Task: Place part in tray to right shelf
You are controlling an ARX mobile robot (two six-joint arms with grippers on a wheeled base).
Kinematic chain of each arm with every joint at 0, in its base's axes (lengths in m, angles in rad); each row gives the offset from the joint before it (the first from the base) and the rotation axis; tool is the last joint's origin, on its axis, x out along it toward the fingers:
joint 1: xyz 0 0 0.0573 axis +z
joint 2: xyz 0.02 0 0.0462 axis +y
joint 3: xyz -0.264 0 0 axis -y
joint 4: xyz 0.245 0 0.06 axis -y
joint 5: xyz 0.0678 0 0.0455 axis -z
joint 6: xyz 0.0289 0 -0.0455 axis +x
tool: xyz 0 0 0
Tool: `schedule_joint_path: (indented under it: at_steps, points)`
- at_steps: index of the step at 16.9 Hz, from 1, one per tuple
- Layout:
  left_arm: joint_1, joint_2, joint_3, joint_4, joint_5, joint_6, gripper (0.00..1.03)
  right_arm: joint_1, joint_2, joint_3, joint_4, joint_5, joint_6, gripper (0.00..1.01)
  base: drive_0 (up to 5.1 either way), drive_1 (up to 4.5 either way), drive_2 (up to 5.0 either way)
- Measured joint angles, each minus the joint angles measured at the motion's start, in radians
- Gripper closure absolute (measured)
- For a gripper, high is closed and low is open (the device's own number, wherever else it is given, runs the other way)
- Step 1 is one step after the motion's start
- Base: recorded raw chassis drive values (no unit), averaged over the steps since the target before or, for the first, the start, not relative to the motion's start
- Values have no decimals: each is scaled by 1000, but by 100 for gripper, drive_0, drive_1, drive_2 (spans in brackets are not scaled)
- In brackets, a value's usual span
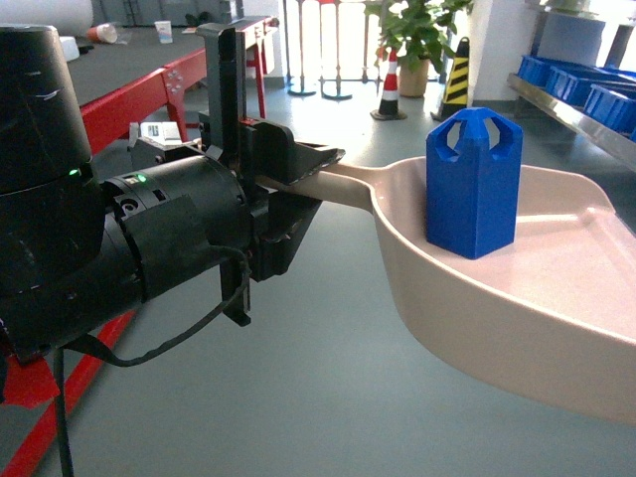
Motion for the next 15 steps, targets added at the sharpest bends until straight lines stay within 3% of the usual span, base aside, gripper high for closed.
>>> schedule_joint_path:
  at_steps: [15]
  points:
    - [0,0,0,-4,0,0,87,0,0,0,0,0,0,3,23,455,-409]
